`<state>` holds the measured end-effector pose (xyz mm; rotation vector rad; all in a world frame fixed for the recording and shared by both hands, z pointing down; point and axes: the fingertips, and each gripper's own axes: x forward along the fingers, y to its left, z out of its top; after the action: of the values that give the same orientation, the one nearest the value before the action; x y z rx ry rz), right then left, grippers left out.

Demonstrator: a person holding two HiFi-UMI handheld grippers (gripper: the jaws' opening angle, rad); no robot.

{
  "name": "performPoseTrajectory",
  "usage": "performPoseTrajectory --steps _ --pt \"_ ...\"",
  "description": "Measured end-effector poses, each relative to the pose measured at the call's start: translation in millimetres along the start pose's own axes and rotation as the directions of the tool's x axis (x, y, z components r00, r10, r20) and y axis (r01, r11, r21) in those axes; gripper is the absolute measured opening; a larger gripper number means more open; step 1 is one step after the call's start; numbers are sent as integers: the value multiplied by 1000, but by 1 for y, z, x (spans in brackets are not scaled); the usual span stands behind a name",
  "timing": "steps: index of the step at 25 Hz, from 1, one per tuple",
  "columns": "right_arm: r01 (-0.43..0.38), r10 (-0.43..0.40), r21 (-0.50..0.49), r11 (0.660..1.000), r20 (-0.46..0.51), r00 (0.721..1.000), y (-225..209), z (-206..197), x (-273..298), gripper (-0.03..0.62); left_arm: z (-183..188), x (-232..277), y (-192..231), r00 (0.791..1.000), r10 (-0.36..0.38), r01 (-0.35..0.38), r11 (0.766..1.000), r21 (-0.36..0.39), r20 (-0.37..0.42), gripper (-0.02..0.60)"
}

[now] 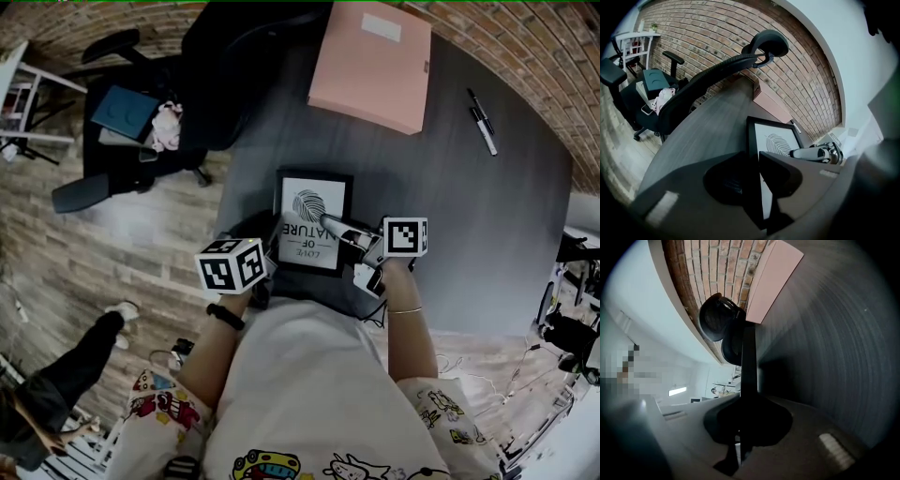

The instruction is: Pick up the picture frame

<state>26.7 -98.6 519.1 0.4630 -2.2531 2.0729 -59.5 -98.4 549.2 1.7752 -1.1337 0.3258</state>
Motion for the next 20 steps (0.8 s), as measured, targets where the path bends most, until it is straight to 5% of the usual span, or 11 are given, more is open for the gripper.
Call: performPoseTrajectory --steps 3,15,20 --pt "51 -51 -31 998 23 998 -5 3 -10 12 8 -2 -6 1000 -10 10 1000 20 18 116" --pt "8 9 -98 995 167 986 41 12 -35 12 44 -28 -43 990 -67 48 986 159 120 114" --pt "73 -36 -184 980 198 980 61 14 -49 12 64 -50 -66 978 -106 66 974 219 177 114"
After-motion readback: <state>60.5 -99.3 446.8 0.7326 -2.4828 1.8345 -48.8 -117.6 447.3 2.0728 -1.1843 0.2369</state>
